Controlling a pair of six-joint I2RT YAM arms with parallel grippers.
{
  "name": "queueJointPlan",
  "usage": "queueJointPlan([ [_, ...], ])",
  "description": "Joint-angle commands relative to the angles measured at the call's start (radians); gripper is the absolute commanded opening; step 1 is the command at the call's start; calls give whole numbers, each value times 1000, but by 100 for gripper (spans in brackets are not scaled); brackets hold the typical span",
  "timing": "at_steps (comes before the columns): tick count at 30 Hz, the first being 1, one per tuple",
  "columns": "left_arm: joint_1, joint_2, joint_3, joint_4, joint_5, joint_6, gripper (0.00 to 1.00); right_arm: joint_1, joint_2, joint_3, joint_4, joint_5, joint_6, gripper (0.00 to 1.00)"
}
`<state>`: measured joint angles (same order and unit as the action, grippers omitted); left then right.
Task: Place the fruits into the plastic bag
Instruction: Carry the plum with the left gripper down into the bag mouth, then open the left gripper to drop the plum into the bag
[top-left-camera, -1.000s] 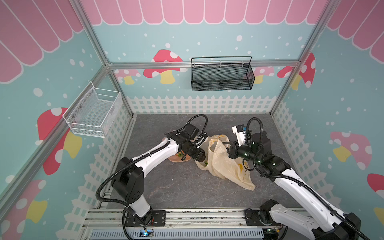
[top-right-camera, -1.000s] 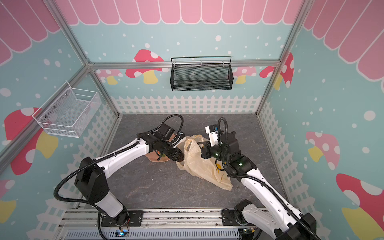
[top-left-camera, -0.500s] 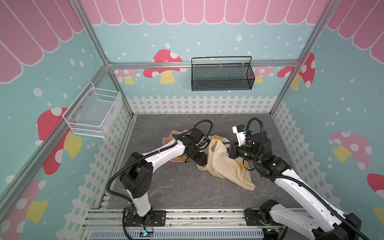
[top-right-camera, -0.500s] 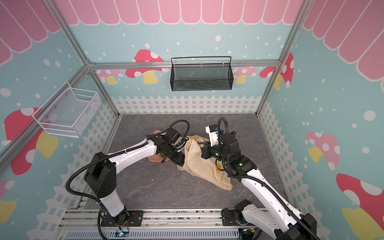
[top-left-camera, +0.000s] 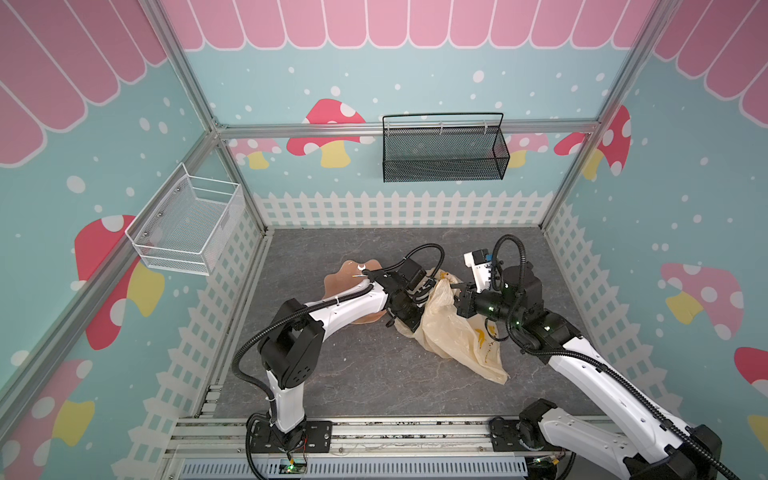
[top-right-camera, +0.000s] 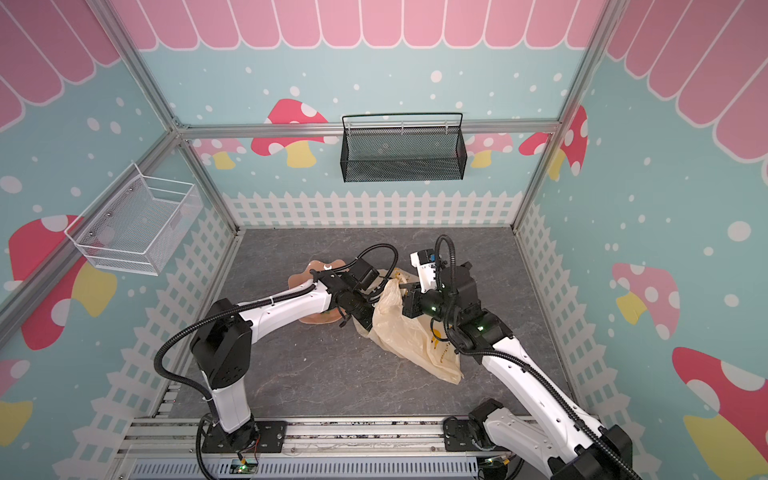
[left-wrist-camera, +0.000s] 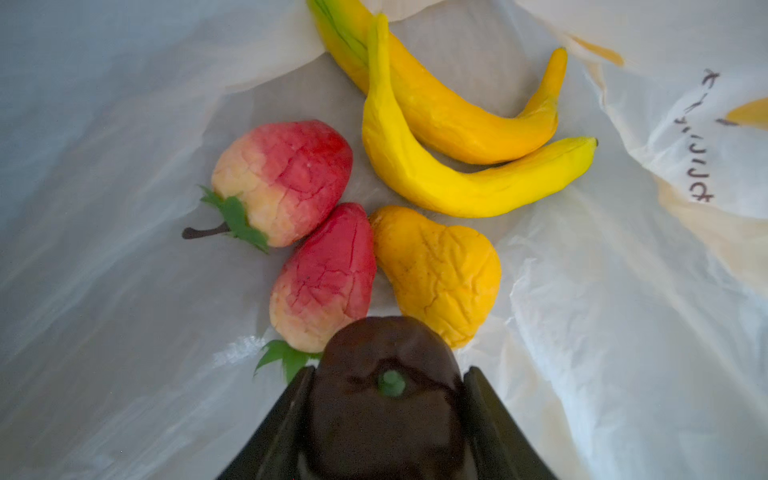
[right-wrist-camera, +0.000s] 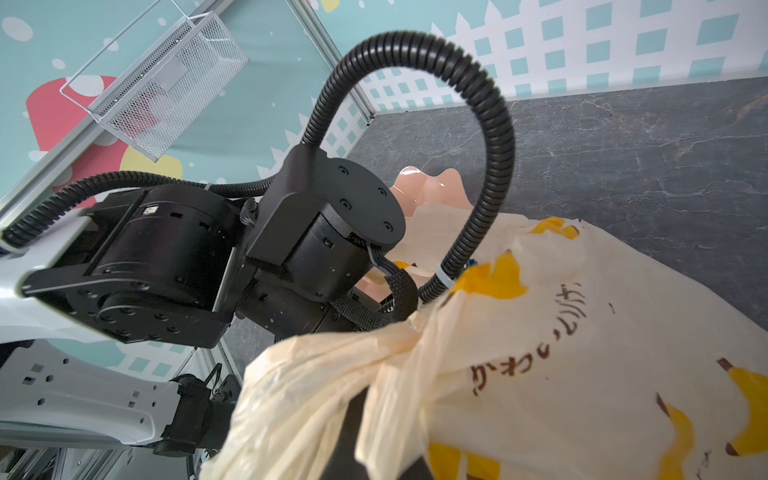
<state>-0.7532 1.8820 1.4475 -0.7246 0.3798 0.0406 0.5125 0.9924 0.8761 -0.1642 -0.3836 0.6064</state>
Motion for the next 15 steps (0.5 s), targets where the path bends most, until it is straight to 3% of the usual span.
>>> queueJointPlan([
  [1,-12,9,24,27,65,-11,37,6,4,-9,22,-5,-13,0],
  [4,-12,2,13,30,77,-15,55,5,7,-9,24,-5,-13,0],
  [7,-9,-16,0,42,89,-26,68,5,11,-9,26,-7,-14,0],
  [10,-2,-35,-10,57,102,-42,74,5,17,-7,28,-9,-17,0],
  [15,27,-64,-14,67,129,-76,76,5,22,-3,28,-9,-17,0],
])
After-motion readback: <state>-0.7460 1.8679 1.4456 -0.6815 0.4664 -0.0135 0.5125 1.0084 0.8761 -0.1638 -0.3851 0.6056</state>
